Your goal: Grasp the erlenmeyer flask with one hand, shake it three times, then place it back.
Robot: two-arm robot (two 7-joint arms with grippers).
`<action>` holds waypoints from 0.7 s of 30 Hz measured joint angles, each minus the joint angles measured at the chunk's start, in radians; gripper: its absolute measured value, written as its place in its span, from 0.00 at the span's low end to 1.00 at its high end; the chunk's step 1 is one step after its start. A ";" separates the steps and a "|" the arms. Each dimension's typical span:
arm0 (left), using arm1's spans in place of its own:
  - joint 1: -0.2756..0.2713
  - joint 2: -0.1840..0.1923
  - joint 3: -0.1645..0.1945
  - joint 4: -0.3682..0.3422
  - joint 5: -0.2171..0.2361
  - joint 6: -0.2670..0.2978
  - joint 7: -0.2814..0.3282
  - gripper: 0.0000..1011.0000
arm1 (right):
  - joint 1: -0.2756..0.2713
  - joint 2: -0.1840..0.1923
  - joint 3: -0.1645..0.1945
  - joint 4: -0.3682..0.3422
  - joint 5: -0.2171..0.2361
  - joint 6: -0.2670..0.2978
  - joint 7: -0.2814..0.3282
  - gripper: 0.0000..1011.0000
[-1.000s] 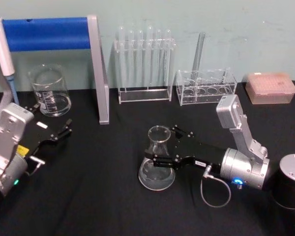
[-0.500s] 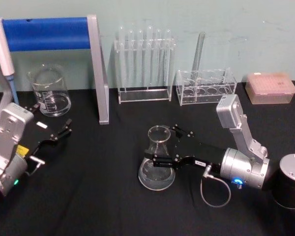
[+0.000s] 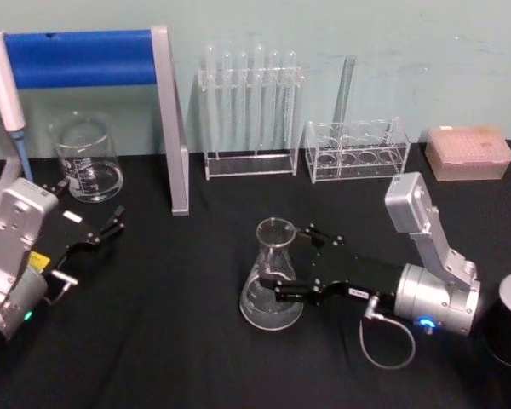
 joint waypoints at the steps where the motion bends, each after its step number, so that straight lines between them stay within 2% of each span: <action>1: 0.000 0.000 0.000 0.000 0.000 0.000 0.000 0.99 | -0.007 0.009 0.003 -0.008 0.000 0.000 0.000 0.99; 6: 0.000 0.000 0.000 0.000 0.000 0.000 0.000 0.99 | -0.032 0.036 0.017 -0.032 0.001 -0.001 -0.011 0.99; 9: 0.000 0.000 0.000 0.000 0.000 0.000 0.000 0.99 | -0.057 0.060 0.038 -0.055 0.002 0.000 -0.031 0.99; 14: 0.000 0.000 0.000 0.000 0.000 0.000 0.000 0.99 | -0.085 0.078 0.072 -0.074 0.010 0.001 -0.063 0.99; 16: 0.000 0.000 0.000 0.000 0.000 0.000 0.000 0.99 | -0.097 0.080 0.094 -0.079 0.019 0.000 -0.080 0.99; 17: 0.000 0.000 0.000 0.000 0.000 0.000 0.000 0.99 | -0.097 0.080 0.094 -0.079 0.019 0.000 -0.080 0.99; 18: 0.000 0.000 0.000 0.000 0.000 0.000 0.000 0.99 | -0.105 0.076 0.120 -0.079 0.038 -0.001 -0.095 0.99; 19: 0.000 0.000 0.000 0.000 0.000 0.000 0.000 0.99 | -0.105 0.076 0.120 -0.079 0.038 -0.001 -0.095 0.99; 21: 0.000 0.000 0.000 0.000 0.000 0.000 0.000 0.99 | -0.111 0.066 0.147 -0.075 0.058 -0.005 -0.112 0.99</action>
